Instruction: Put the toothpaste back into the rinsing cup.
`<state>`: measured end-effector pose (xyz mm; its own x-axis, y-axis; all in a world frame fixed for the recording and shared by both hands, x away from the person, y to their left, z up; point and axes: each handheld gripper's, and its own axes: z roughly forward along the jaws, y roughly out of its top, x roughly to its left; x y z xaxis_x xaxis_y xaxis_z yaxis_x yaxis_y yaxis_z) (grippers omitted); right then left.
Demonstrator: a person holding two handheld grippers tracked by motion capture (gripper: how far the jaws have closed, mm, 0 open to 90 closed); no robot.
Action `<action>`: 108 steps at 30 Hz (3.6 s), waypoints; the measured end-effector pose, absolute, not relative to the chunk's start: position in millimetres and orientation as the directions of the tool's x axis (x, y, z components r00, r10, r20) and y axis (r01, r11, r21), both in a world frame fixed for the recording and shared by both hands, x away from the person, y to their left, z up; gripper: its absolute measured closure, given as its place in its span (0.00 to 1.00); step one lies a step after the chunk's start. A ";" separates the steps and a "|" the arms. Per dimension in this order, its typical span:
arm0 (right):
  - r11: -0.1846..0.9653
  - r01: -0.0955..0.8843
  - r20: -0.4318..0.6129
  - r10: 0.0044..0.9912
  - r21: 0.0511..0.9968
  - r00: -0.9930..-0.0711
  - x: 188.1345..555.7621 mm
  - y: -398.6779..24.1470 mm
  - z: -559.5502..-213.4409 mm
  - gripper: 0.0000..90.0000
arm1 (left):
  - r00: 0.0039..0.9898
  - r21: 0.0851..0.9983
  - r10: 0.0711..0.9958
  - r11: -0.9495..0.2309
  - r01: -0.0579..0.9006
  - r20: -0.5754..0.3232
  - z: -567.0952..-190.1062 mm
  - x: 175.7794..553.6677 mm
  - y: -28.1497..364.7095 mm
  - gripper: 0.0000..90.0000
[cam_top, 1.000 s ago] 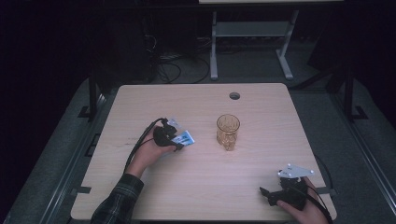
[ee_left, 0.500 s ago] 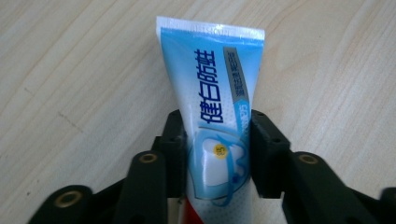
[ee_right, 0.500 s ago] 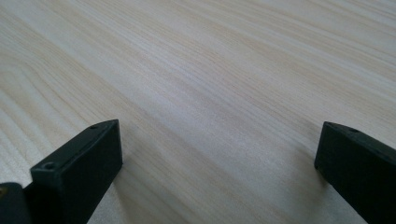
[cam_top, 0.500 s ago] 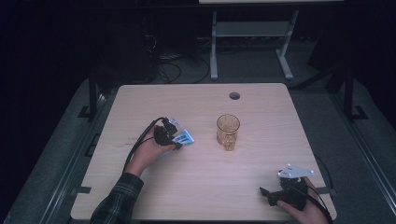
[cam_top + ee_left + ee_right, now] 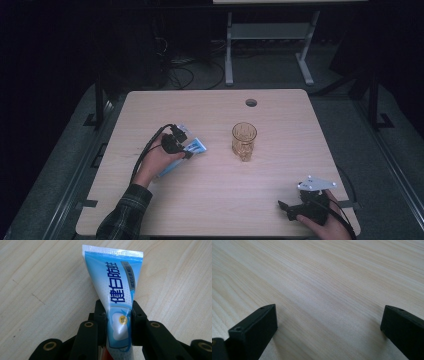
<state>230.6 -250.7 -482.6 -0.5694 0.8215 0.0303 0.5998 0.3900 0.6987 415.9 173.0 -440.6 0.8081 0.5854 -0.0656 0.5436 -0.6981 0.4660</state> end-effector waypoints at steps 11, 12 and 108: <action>0.390 0.600 0.031 0.822 0.699 -0.569 230.6 -250.7 -482.6 0.00 | 0.789 0.565 0.607 -0.621 0.543 -0.092 -429.5 409.3 186.6 0.81; 0.389 0.600 0.031 0.822 0.698 -0.569 230.6 -250.7 -482.6 0.00 | 0.789 0.573 0.606 -0.614 0.542 -0.097 -428.6 408.9 187.9 0.81; 0.406 0.587 0.029 0.806 0.701 -0.592 229.7 -249.9 -482.6 0.00 | 0.879 0.850 0.465 -0.414 0.326 -0.110 -322.0 421.7 134.5 0.81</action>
